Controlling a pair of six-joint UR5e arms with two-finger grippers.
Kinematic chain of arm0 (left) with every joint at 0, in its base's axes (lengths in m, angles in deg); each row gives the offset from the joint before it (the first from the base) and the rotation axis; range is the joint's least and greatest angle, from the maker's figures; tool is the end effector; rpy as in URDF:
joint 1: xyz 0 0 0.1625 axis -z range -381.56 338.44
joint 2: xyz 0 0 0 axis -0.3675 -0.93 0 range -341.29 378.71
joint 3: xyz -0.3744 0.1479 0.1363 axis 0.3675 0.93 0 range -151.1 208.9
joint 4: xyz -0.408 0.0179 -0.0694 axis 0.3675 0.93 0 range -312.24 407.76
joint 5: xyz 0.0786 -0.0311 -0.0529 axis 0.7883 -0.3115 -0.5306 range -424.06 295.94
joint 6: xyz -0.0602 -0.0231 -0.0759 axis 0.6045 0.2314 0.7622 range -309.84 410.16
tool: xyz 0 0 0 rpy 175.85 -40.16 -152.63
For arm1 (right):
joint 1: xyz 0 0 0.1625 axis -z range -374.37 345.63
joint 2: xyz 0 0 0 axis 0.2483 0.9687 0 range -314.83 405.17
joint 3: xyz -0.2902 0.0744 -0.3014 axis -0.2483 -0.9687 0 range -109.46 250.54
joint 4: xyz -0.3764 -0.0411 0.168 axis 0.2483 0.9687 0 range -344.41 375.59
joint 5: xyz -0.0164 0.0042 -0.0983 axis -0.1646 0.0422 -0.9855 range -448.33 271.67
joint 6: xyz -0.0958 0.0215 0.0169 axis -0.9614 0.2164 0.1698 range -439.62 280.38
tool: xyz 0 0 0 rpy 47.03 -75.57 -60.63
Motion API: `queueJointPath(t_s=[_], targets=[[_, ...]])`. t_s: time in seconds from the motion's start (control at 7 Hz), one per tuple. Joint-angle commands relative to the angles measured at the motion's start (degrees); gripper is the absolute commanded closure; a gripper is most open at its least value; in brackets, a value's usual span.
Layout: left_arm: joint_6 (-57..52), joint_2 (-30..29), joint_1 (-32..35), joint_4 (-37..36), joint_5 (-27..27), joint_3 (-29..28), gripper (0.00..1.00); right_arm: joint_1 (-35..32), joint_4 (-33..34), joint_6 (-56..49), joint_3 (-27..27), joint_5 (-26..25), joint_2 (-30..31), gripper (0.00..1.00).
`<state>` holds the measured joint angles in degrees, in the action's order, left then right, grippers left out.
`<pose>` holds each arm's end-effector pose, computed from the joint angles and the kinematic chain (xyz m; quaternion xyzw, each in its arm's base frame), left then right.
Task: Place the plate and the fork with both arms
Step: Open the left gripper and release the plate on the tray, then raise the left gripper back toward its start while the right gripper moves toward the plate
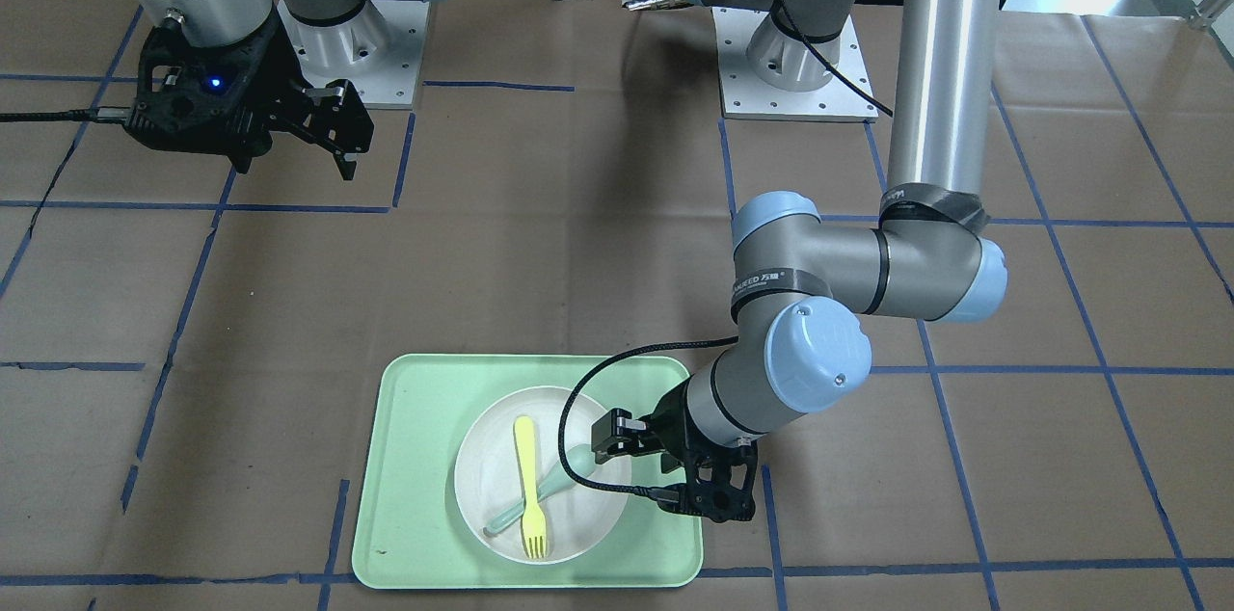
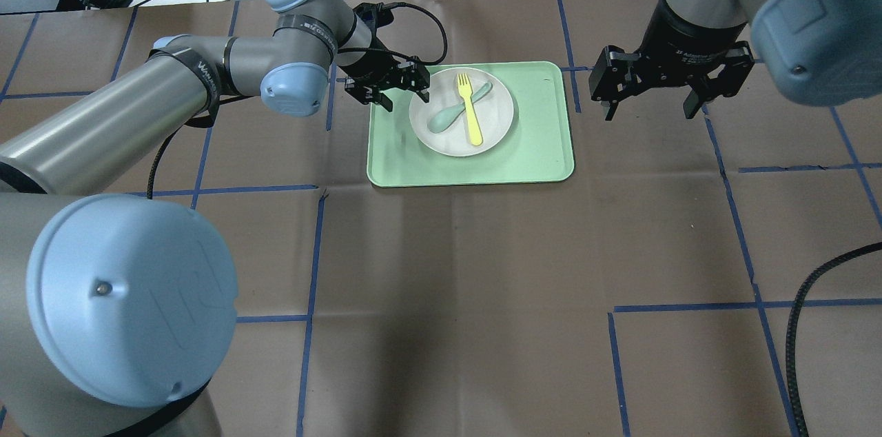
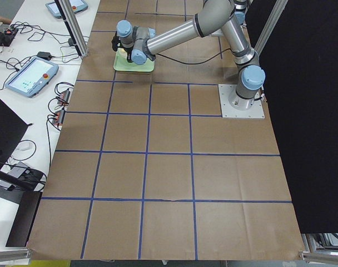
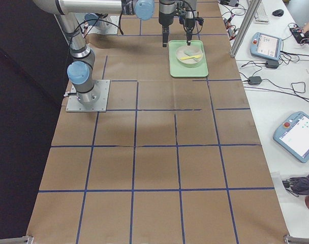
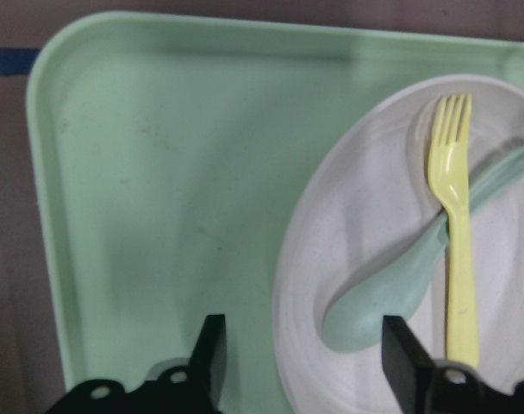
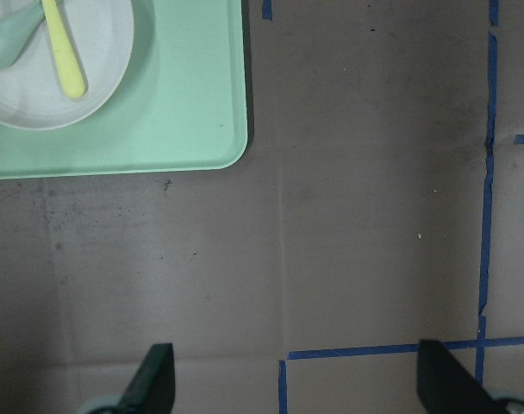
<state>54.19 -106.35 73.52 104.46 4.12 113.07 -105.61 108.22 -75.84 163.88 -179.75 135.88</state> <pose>-0.2311 -0.6746 0.2338 -0.0157 -0.9812 0.0198 0.1913 0.1412 -0.4834 0.4698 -0.0223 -0.9997 0.0006 0.0124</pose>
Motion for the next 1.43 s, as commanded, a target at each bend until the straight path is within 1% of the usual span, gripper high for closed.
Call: queueJointPath(t_s=[0.0, 0.14, 0.43, 0.57, 0.71, 0.86, 1.0, 1.14, 1.29], targets=[[-2.34, 10.65, -0.77, 11.89, 10.30, -0.32, 0.01, 0.00, 0.00, 0.00, 0.00, 0.10, 0.00, 0.00], [-5.14, 15.85, -1.04, 20.74, 12.74, -0.67, 0.00, 0.00, 0.00, 0.00, 0.00, 0.10, 0.00, 0.00], [-7.53, 24.21, -1.74, 33.34, 19.41, -1.81, 0.00, 0.00, 0.17, -0.09, 0.00, 0.10, 0.00, 0.00], [-7.63, 30.69, -1.74, 39.92, 19.79, -0.08, 0.00, -0.17, 0.18, 0.00, -0.09, 0.10, 0.00, 0.00], [-8.15, 35.10, -1.83, 45.03, 20.40, 1.16, 0.00, -0.18, 0.18, 0.00, -0.52, 0.10, -0.18, 0.00], [-10.51, 37.84, -2.09, 47.17, 20.67, 2.74, 0.00, -0.18, 0.26, 0.00, -0.70, 0.18, -0.18, 0.00], [-10.18, 39.26, -2.01, 48.59, 20.15, 5.02, 0.00, -0.09, 1.39, -0.09, -0.88, 0.10, -0.35, 0.00], [-10.01, 39.54, -2.00, 47.56, 19.97, 7.65, 0.00, -0.17, 1.84, -0.61, -1.05, 0.01, -0.44, 0.00], [-10.01, 39.45, -1.92, 46.76, 20.15, 8.11, 0.00, -0.18, 1.76, -0.62, -1.14, 0.10, -0.70, 0.00]])
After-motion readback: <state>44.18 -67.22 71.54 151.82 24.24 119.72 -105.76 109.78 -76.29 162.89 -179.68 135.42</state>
